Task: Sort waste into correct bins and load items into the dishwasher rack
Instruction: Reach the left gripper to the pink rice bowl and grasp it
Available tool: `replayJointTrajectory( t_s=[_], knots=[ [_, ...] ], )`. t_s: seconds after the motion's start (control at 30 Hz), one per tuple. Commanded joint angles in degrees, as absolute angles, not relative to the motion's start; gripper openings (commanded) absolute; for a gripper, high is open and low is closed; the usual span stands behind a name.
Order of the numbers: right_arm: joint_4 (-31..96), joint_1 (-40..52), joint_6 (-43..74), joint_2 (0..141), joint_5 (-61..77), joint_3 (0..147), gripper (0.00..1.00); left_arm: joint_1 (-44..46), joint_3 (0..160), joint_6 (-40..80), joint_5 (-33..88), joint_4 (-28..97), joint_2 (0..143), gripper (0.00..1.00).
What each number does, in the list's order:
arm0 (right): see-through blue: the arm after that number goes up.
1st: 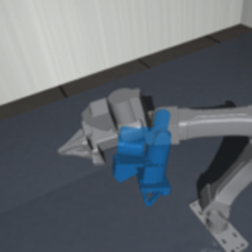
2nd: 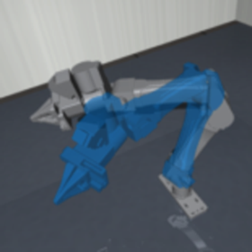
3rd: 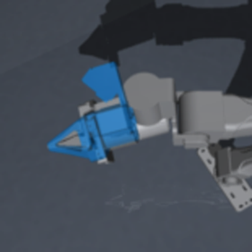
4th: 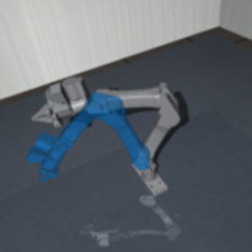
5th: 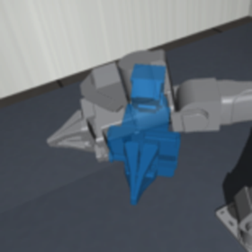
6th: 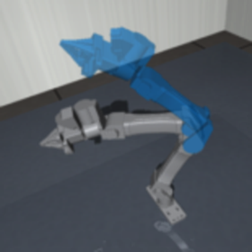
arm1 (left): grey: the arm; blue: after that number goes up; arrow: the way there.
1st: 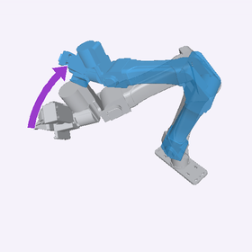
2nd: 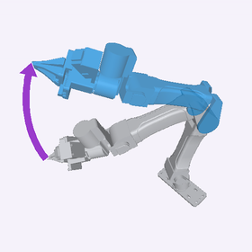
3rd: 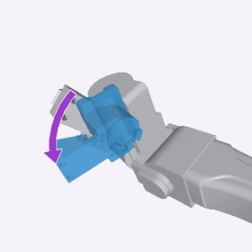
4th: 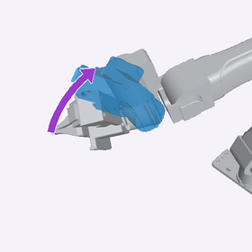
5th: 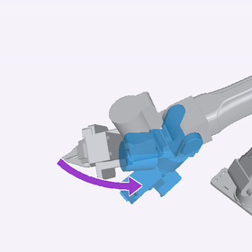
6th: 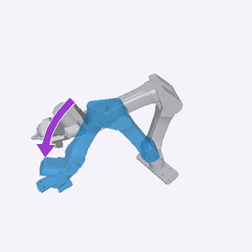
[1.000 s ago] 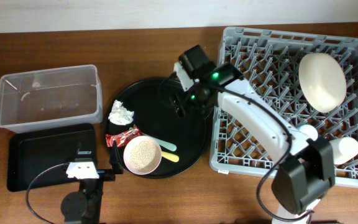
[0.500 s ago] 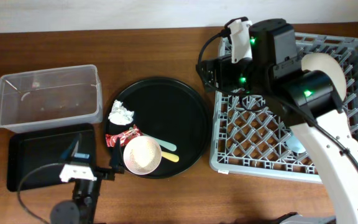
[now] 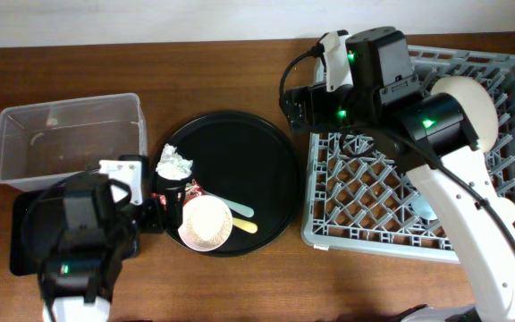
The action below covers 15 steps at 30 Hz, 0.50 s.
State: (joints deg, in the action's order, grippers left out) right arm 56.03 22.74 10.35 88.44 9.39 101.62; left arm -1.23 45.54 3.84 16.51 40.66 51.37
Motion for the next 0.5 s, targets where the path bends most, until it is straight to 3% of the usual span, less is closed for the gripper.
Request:
replayJointTrajectory(
  t_s=[0.0,0.03,0.1,0.47],
  knots=[
    [56.2,22.8,10.4,88.5,9.9,101.8,0.98,-1.0,46.2,3.2,23.5,41.8,58.1,0.99],
    [56.2,22.8,10.4,88.5,9.9,101.8,0.98,-1.0,46.2,3.1,23.7,42.6,59.9,0.99],
    [56.2,22.8,10.4,88.5,9.9,101.8,0.98,-1.0,46.2,3.1,20.2,44.1,63.4,0.84],
    [56.1,22.8,10.4,88.5,9.6,101.8,0.98,-0.7,46.2,2.9,14.0,45.7,81.8,0.75]
  ],
)
